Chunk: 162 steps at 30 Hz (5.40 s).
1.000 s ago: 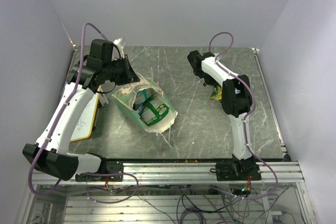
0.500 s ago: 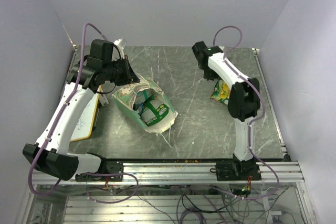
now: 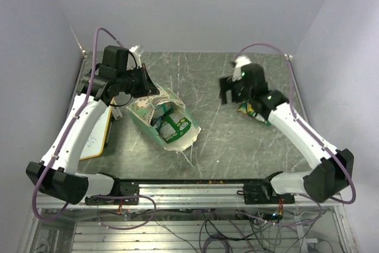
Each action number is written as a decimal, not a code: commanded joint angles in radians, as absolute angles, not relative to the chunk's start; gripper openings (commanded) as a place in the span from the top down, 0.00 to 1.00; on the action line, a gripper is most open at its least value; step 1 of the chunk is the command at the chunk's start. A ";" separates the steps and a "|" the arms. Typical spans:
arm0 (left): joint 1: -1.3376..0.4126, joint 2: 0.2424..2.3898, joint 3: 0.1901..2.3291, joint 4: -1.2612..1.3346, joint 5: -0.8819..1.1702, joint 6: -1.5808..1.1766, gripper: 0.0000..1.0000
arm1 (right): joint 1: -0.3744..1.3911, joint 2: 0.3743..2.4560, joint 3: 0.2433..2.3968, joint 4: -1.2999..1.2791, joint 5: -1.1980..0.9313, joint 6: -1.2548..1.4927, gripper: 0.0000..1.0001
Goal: Take the snacks out of the paper bag
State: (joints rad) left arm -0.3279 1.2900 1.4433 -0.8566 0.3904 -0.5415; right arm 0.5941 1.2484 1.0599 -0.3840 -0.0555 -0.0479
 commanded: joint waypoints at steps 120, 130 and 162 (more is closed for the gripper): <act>-0.315 1.360 1.450 -0.805 0.408 -0.603 0.93 | 1.013 0.961 1.277 -0.584 0.034 0.095 1.00; -0.304 1.306 1.446 -0.822 0.398 -0.588 0.93 | 0.993 1.144 1.447 -0.619 0.982 0.335 1.00; -0.316 1.286 1.459 -0.820 0.440 -0.571 0.93 | 0.345 1.657 1.670 -1.068 0.959 0.284 1.00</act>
